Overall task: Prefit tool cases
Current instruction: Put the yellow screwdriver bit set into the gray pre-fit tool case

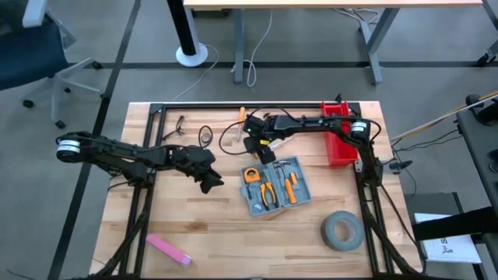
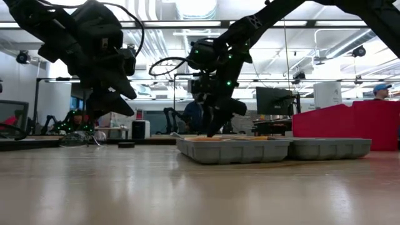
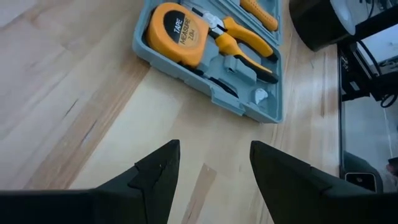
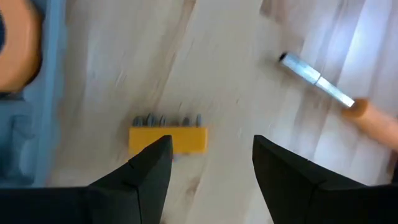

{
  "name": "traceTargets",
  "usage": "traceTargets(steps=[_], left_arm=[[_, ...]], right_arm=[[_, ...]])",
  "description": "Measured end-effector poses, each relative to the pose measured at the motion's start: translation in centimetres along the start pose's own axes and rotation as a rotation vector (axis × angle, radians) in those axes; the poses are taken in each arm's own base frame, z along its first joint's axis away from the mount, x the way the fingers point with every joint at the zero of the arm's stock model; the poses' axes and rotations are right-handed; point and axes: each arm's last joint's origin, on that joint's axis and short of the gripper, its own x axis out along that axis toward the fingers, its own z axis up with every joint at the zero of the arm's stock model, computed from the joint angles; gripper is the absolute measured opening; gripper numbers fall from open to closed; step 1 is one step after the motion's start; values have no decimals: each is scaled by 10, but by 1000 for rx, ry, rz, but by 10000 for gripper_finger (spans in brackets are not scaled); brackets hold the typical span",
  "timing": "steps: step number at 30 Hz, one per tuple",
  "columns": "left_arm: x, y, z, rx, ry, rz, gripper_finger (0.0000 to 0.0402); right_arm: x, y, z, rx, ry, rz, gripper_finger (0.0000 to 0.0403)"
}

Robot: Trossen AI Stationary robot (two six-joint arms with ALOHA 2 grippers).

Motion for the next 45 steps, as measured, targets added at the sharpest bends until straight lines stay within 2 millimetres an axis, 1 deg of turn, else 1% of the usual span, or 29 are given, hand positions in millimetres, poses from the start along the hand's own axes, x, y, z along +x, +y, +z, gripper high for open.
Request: traceTargets(steps=[7, 12, 20, 28, 32, 34, 40, 45], left_arm=[[0, 1, 1, 14, -26, 26, 204], [0, 1, 2, 14, -44, 40, 204], [0, 1, 2, 7, -51, 49, 204], [0, 1, 2, 8, -51, 50, 204], [0, 1, 2, 8, -52, 50, 204], [0, 1, 2, 8, -52, 50, 204], [0, 1, 2, 4, -51, 50, 204], [0, 1, 2, 4, -52, 49, 204]], right_arm=[[-4, 5, -5, 36, 37, 79, 199], [-8, 9, -4, 16, -28, 186, 199], [-10, 5, -7, -10, -31, 178, 199], [-11, -1, -23, -19, 32, 223, 199], [-11, -2, -22, -79, 16, 213, 199], [-11, -3, -20, -82, 3, 201, 199], [-2, -2, -21, 82, 25, 220, 199], [5, 3, -23, 169, 20, 308, 199]])
